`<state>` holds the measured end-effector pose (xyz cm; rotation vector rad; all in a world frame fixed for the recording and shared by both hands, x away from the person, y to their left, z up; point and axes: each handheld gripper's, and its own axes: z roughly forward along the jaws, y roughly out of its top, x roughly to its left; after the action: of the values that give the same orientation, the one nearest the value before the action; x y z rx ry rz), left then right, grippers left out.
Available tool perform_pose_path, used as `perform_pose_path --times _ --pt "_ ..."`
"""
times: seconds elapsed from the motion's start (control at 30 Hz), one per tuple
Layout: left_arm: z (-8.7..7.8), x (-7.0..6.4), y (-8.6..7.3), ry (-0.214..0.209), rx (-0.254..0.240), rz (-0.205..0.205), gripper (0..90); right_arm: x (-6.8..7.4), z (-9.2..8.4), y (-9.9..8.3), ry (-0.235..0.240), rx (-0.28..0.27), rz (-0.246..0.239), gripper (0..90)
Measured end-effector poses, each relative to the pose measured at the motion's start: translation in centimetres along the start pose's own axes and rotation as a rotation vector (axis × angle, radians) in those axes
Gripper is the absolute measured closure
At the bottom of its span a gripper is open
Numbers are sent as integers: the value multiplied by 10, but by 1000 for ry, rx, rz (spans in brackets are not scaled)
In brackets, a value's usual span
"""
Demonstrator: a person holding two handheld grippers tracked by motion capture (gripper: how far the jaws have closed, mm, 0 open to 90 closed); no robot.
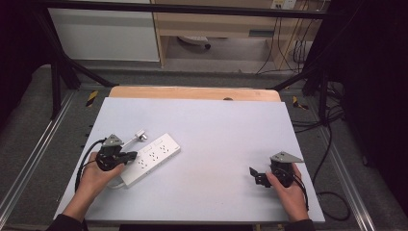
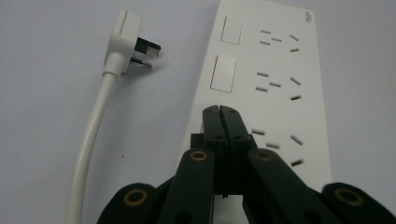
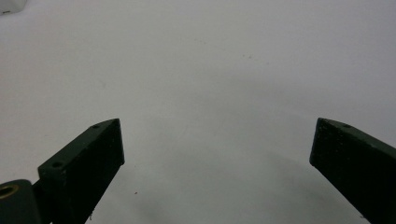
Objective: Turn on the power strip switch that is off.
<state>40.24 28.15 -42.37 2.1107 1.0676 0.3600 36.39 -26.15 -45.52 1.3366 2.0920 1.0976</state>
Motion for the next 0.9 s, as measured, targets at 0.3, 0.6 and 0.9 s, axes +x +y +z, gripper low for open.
perform_pose_path --times 0.3,0.6,0.9 --pt "0 3 -3 -10 -2 -3 900 0 0 0 0 -1 -3 35" --pt "0 3 -2 1 -3 -2 900 0 0 0 -1 0 -1 34" --pt "0 3 -2 -6 4 -15 900 0 1 0 -1 1 -2 35"
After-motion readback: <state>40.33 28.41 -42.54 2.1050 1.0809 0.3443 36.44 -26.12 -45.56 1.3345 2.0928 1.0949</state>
